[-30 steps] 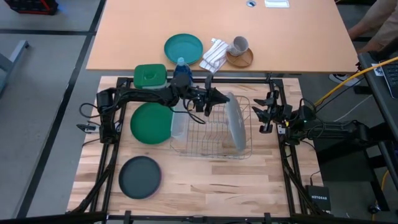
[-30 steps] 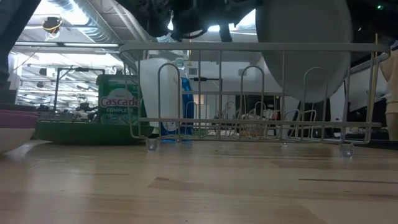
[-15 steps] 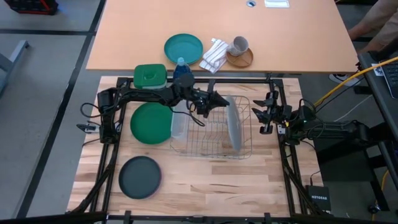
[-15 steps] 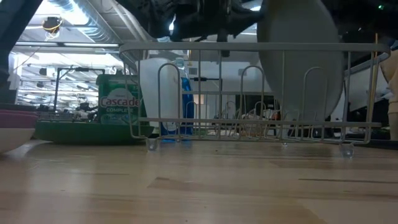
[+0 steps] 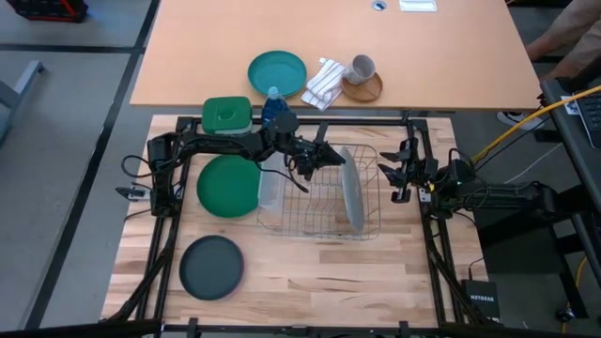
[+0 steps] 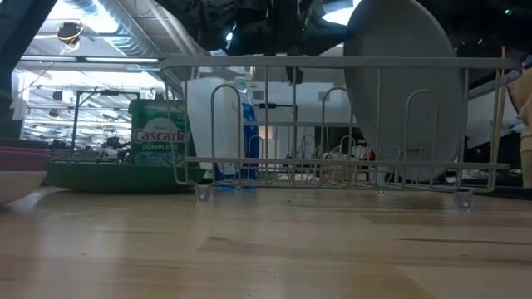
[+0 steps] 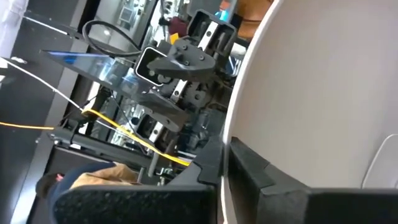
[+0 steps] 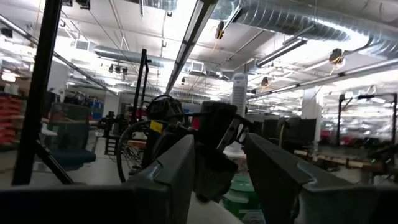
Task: Sort dishes
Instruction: Put the gray plate into the dish rack
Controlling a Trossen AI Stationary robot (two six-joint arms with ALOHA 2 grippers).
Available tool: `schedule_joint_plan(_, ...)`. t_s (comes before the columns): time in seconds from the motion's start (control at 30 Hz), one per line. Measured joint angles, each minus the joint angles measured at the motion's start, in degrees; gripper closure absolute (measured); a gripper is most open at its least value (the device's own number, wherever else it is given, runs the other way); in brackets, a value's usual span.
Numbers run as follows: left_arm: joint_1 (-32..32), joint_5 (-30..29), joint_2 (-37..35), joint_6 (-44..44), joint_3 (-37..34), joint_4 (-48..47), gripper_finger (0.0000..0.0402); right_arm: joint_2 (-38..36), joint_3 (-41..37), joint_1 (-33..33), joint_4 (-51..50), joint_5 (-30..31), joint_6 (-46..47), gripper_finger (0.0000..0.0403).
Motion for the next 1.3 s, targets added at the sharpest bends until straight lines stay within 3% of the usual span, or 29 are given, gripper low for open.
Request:
schedule_joint_plan(0.37, 0.0, -0.4, 0.0, -7.8, 0.0, 0.0, 0.0339, 0.1, 0.0, 0.0, -2.2, 0.0, 2.7, 0.0256)
schedule_joint_plan(0.67, -1.6, -0.4, 0.0, -8.6, 0.0, 0.3, 0.0295, 0.1, 0.0, 0.0, -2.7, -1.0, 3.5, 0.0256)
schedule_joint_plan(1.3, -4.5, -0.4, 0.0, -9.6, 0.0, 4.5, 0.0288, -0.2, 0.0, 0.0, -3.4, -3.0, 4.5, 0.0256)
